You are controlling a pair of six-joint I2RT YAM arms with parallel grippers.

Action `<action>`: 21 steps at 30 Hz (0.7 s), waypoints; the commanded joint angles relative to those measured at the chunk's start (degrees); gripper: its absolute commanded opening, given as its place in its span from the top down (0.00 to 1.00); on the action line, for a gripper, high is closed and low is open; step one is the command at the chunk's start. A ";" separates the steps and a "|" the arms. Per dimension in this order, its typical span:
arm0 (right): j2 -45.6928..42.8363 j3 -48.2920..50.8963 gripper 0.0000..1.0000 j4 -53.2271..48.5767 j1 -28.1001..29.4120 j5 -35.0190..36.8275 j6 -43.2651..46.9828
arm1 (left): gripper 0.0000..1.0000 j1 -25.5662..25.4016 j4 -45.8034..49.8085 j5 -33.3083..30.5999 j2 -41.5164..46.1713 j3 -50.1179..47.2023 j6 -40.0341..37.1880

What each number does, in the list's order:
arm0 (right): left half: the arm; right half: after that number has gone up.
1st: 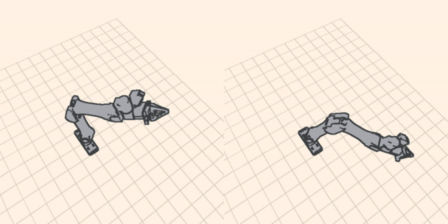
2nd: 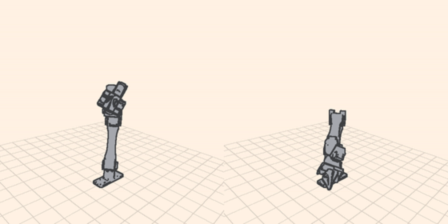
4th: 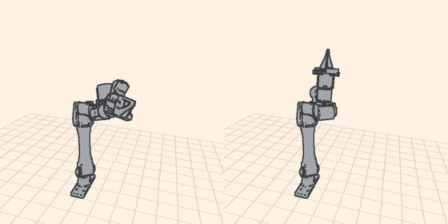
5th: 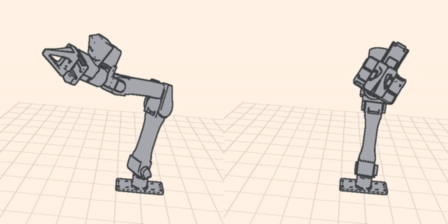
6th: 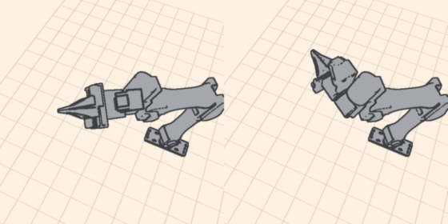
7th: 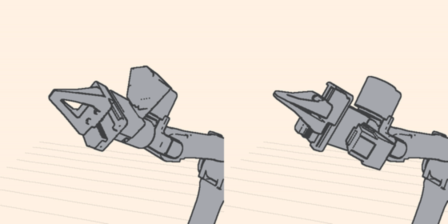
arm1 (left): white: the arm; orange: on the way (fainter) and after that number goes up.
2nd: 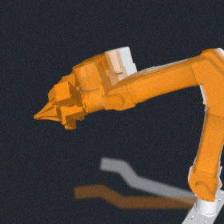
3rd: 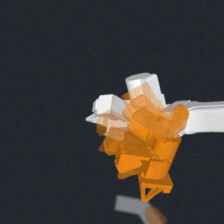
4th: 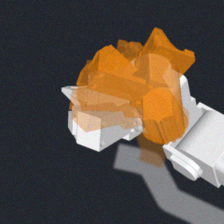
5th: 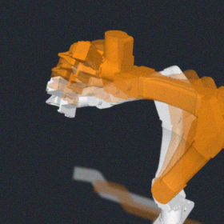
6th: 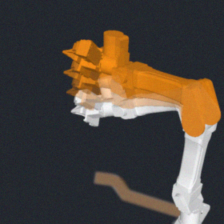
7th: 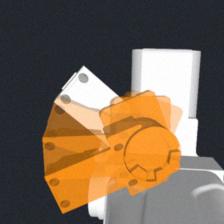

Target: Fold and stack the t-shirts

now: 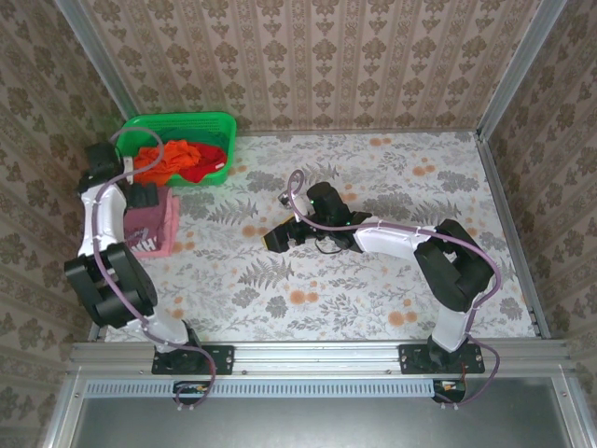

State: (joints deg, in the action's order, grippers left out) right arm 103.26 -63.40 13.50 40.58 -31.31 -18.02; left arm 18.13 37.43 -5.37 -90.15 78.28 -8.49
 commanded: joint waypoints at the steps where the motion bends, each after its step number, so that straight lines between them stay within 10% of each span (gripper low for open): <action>1: 1.14 -0.44 0.00 0.91 0.35 0.81 -0.31 | 0.00 0.24 -3.35 2.30 0.57 -2.25 4.56; 21: -0.86 3.76 0.00 3.20 0.21 3.28 -0.63 | 0.00 0.44 -4.30 15.33 -9.87 -6.42 14.38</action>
State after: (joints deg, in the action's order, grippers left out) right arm 103.28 -60.53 15.25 40.58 -30.06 -18.41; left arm 19.51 33.58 8.62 -102.04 72.47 4.36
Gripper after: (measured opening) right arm 0.999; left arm 0.997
